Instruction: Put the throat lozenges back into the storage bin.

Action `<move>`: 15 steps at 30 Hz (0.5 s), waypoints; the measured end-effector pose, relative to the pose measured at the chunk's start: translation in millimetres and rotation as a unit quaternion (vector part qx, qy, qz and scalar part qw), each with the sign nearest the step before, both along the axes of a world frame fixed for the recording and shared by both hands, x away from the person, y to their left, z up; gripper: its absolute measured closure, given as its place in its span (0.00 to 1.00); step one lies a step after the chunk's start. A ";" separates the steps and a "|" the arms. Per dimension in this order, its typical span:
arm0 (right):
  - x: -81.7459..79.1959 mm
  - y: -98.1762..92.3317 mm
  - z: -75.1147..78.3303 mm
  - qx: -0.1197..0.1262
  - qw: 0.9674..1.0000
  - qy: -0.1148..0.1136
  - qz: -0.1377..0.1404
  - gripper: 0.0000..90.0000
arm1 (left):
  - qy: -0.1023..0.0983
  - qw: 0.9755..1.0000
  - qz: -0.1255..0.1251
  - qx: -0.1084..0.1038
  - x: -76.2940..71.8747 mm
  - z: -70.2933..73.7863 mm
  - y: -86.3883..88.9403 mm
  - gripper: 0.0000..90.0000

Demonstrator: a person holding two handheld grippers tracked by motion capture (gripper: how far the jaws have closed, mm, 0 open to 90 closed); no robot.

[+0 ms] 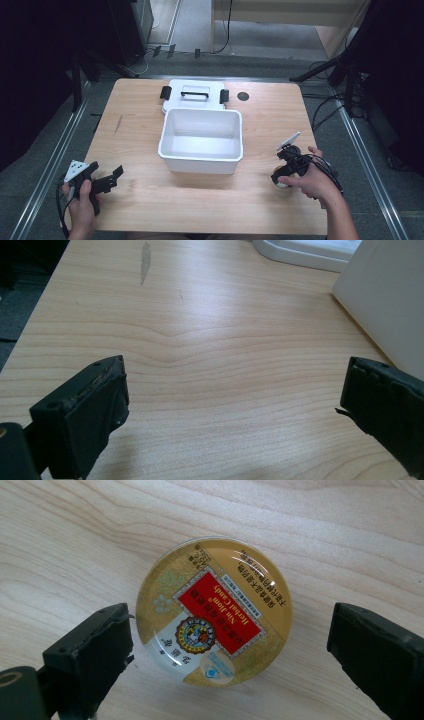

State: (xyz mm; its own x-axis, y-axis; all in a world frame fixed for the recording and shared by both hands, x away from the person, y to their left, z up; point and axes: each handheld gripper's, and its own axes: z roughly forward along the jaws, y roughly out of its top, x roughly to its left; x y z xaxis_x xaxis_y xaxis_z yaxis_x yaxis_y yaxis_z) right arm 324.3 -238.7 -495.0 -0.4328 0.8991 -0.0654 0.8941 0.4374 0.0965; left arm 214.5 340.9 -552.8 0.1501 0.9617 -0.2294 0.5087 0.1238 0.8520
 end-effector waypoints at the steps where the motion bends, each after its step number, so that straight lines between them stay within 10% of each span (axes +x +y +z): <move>1: 1.0 -0.2 -2.9 0.001 1.000 0.006 -0.001 0.05 | 0.000 1.000 0.000 0.000 0.0 0.0 0.0 0.00; 15: 4.0 -0.9 -14.9 0.021 0.999 0.031 -0.007 0.22 | -0.001 1.000 0.000 -0.002 0.0 -0.1 0.2 0.00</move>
